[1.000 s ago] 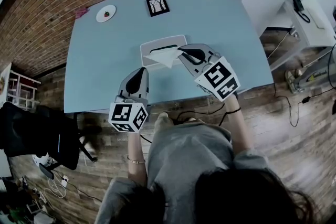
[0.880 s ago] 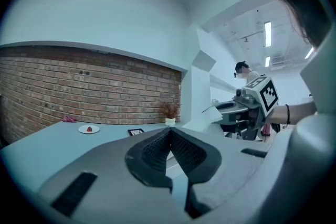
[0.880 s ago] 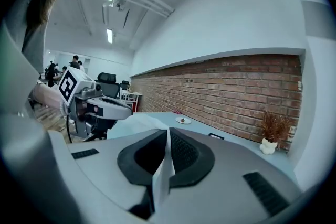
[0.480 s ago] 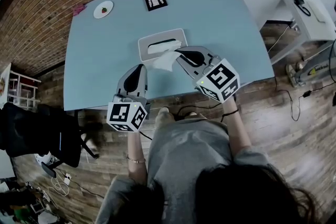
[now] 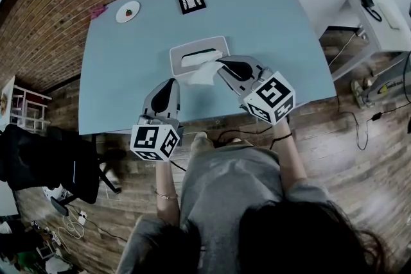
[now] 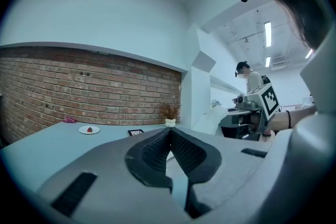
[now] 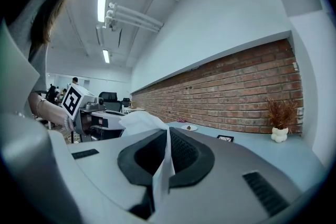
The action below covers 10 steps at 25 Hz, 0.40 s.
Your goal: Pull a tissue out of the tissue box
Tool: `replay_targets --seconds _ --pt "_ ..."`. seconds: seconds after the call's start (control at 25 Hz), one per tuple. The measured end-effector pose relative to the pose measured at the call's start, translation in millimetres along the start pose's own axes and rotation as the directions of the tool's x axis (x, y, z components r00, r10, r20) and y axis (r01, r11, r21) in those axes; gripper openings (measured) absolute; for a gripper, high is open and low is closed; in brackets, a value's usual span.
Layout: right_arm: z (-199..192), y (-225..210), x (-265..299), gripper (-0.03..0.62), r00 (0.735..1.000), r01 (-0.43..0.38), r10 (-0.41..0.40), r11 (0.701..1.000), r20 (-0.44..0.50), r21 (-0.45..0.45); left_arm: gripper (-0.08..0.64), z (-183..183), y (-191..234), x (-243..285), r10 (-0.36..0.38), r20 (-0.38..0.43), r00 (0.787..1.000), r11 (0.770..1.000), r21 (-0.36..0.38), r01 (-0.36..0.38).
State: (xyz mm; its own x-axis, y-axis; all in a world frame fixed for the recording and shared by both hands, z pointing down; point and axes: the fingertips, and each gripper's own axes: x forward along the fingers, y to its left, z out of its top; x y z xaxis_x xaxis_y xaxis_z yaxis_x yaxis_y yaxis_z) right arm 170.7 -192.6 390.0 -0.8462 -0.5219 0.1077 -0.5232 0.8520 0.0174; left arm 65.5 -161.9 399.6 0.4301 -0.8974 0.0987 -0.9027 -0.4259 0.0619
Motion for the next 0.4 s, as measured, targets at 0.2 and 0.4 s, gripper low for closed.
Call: replay_targets --seconds 0.2,0.4 --pt "0.8 -0.9 -0.9 0.002 1.000 0.001 -0.001 1.000 0.011 0.002 0.003 -1.7 -2.1 1.5 -0.005 -0.002 1.000 1.000 0.003 0.005" --pt "0.5 -0.3 -0.3 0.002 1.000 -0.006 0.006 1.000 0.013 0.000 0.003 -3.8 -1.1 2.9 -0.006 -0.006 1.000 1.000 0.005 0.006"
